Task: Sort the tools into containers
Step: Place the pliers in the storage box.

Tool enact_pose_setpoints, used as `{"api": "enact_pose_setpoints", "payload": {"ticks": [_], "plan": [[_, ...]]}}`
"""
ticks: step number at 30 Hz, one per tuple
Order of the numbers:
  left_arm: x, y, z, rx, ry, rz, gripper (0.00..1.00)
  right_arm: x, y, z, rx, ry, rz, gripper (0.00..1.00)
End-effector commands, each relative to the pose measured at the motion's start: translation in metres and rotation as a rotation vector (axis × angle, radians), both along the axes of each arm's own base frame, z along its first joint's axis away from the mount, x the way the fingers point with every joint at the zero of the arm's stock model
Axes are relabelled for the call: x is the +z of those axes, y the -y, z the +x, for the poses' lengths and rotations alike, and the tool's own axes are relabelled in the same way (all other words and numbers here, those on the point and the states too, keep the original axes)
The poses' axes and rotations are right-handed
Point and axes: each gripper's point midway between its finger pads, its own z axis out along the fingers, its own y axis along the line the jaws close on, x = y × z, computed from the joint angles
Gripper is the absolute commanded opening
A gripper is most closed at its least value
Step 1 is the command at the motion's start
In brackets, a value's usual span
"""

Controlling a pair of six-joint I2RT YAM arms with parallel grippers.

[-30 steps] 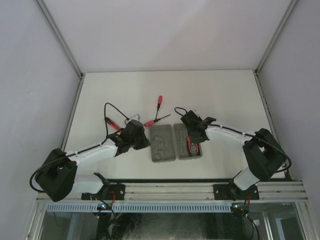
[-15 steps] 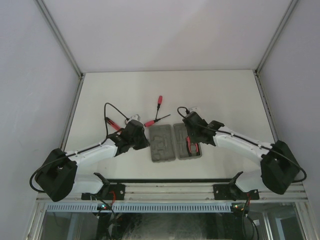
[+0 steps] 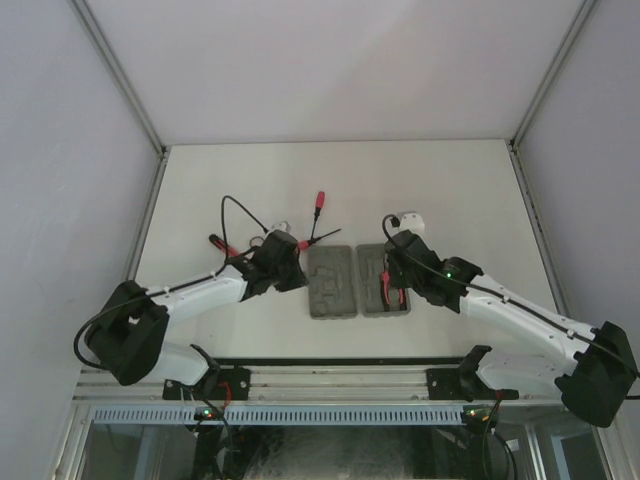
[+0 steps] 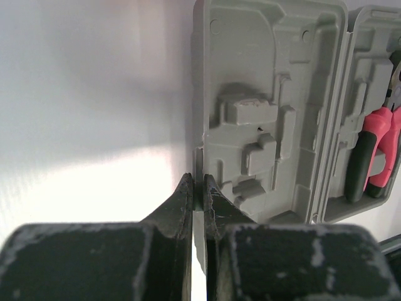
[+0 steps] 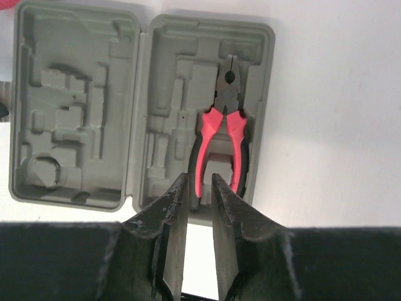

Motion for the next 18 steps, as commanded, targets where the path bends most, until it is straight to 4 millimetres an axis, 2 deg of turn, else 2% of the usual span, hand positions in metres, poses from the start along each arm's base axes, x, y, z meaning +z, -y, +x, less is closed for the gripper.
{"api": "enact_pose_setpoints", "payload": {"ticks": [1,3,6,12,18], "plan": [[0.022,0.029,0.02,-0.058,0.052,-0.051,0.0,0.009,0.005,-0.004,-0.052,0.038,0.06,0.22],[0.021,0.035,0.02,-0.08,0.043,-0.053,0.03,0.011,0.009,-0.007,-0.061,0.044,0.07,0.23],[0.019,0.037,0.019,-0.094,0.039,-0.048,0.14,0.014,0.015,-0.011,-0.076,0.053,0.081,0.26],[0.029,0.02,0.018,-0.073,0.076,0.004,0.4,0.021,0.019,-0.016,-0.085,0.075,0.126,0.3],[0.054,0.0,0.027,-0.036,0.146,0.068,0.46,0.019,0.02,-0.02,-0.088,0.068,0.147,0.34]]}}
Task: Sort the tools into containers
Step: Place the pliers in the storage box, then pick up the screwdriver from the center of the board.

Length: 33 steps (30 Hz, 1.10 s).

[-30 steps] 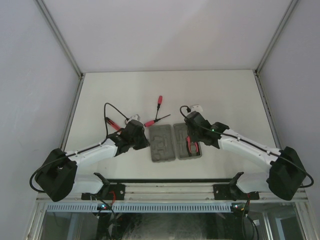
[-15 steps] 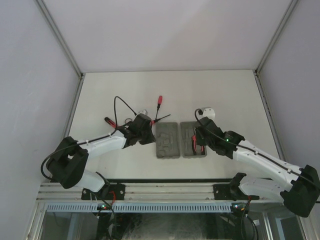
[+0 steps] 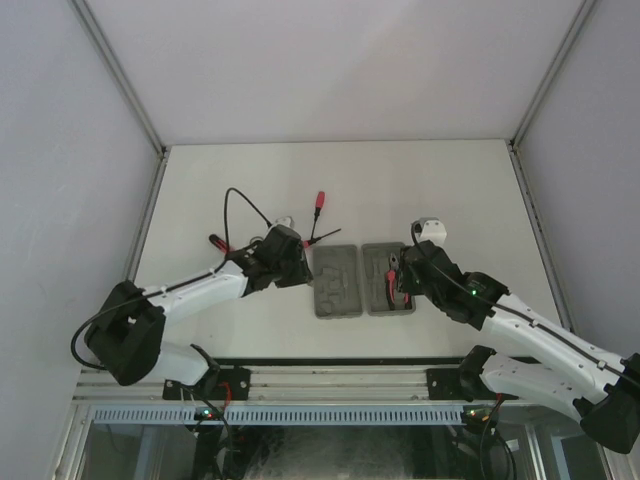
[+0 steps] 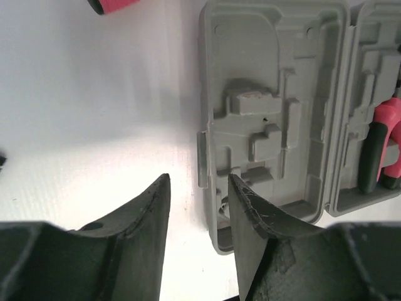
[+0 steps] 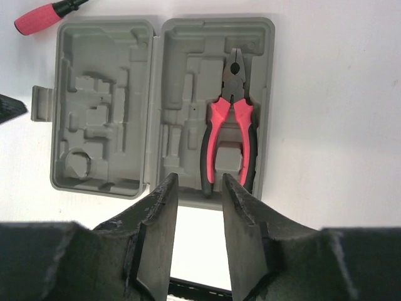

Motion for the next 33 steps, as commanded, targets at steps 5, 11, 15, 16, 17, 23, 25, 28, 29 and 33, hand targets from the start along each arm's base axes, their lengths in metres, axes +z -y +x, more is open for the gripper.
{"api": "enact_pose_setpoints", "payload": {"ticks": [5,11,15,16,17,23,25,28,29,33], "plan": [[0.066,-0.023,0.032,0.057,0.193,0.047,0.49,-0.002,-0.002,-0.001,-0.022,0.009,0.055,0.39],[0.074,-0.04,0.045,0.092,0.216,0.081,0.52,0.001,-0.003,0.0,-0.038,0.019,0.076,0.43],[0.074,-0.053,0.058,0.123,0.213,0.095,0.54,-0.001,-0.005,0.0,-0.035,0.019,0.082,0.44],[0.074,-0.056,0.061,0.129,0.215,0.102,0.54,-0.001,-0.005,0.0,-0.033,0.018,0.082,0.44],[0.076,-0.06,0.064,0.141,0.215,0.105,0.55,-0.002,-0.005,0.0,-0.032,0.016,0.084,0.44],[0.089,-0.075,0.086,0.191,0.229,0.122,0.58,-0.007,-0.011,-0.002,-0.011,0.001,0.106,0.45],[0.094,-0.085,0.096,0.213,0.234,0.132,0.58,-0.009,-0.012,-0.004,-0.003,-0.006,0.105,0.45],[0.101,-0.087,0.107,0.198,0.248,0.142,0.55,-0.012,-0.011,-0.006,0.003,-0.016,0.097,0.45],[0.103,-0.087,0.111,0.187,0.252,0.149,0.54,-0.013,-0.011,-0.007,0.006,-0.02,0.093,0.45],[0.118,-0.093,0.125,0.173,0.277,0.198,0.53,-0.015,-0.012,-0.012,0.032,-0.029,0.102,0.46]]}}
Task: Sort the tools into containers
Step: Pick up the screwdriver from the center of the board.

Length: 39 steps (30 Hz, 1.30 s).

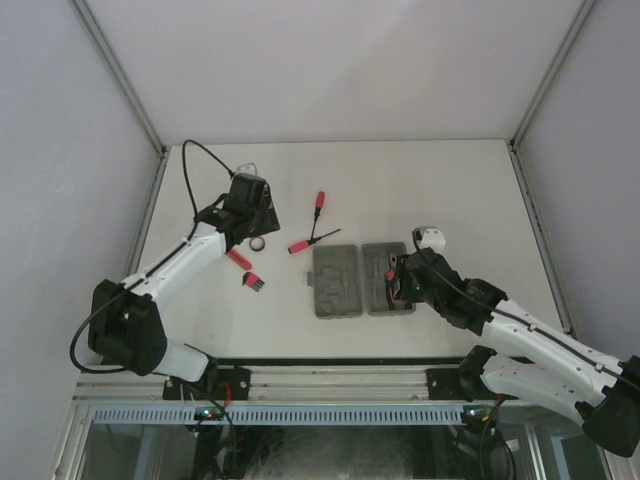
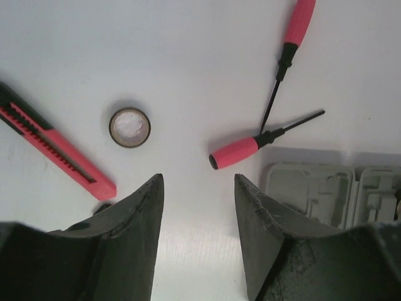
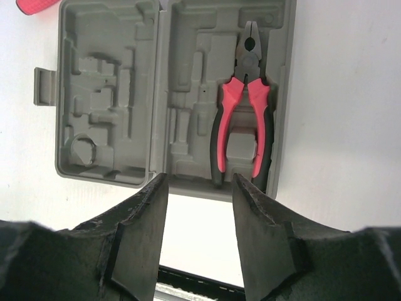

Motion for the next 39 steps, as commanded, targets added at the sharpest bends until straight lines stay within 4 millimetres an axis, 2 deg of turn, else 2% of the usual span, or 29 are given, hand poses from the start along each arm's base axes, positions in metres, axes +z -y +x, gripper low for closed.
{"api": "enact_pose_setpoints", "payload": {"ticks": [1,7,13,17,25,31,39], "plan": [[0.039,-0.004,0.026,-0.035,0.087,0.054,0.53,0.006,-0.008,-0.003,0.033,0.017,0.051,0.46],[0.052,-0.014,0.048,-0.046,0.117,0.086,0.53,-0.001,-0.012,-0.011,0.07,0.005,0.07,0.5],[0.05,0.005,0.07,-0.214,0.103,0.09,0.53,-0.006,-0.013,-0.013,0.087,0.002,0.064,0.52],[0.04,0.021,0.074,-0.337,0.088,0.081,0.56,-0.006,-0.014,-0.016,0.101,-0.006,0.063,0.52],[0.007,0.038,0.073,-0.46,0.02,0.062,0.57,-0.009,-0.021,-0.023,0.131,-0.028,0.079,0.52],[-0.015,0.042,0.067,-0.508,-0.036,0.079,0.57,-0.011,-0.03,-0.027,0.157,-0.045,0.09,0.52],[-0.038,0.061,0.048,-0.585,-0.086,0.125,0.55,-0.014,-0.043,-0.031,0.201,-0.063,0.105,0.52]]}}
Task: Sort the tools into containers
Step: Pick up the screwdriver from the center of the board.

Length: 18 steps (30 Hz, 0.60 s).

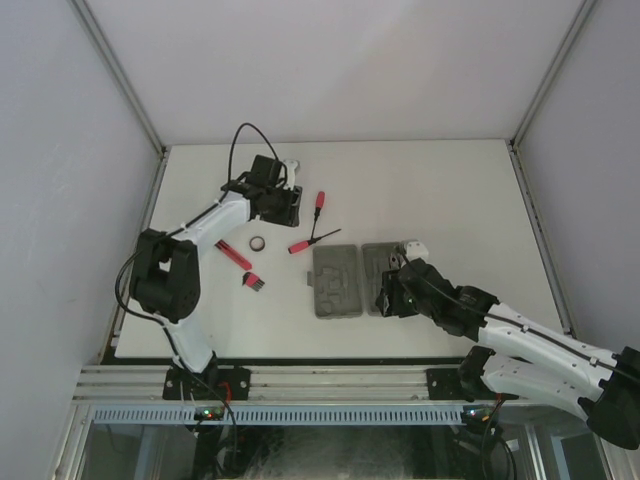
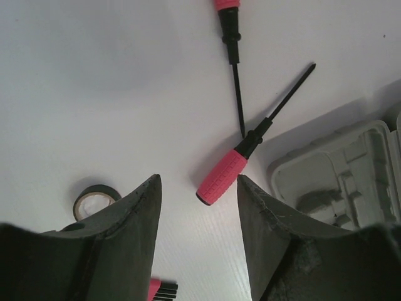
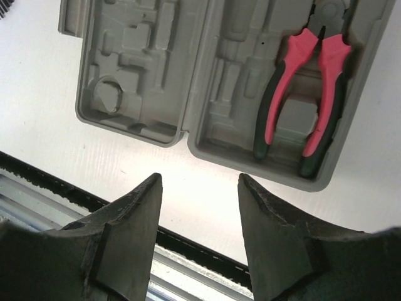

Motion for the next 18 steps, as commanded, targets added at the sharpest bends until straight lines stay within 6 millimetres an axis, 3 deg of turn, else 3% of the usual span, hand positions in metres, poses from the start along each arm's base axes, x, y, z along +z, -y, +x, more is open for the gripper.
{"api": "enact_pose_setpoints", "payload": {"ticks": [1,18], "plan": [[0.002,0.019,-0.005,-0.085,0.023,0.02,0.55,0.009,-0.016,0.002,0.026,0.023,0.055,0.51],[-0.05,0.031,-0.029,-0.135,-0.065,0.132,0.51,0.005,-0.021,-0.003,0.047,0.01,0.044,0.51]]}}
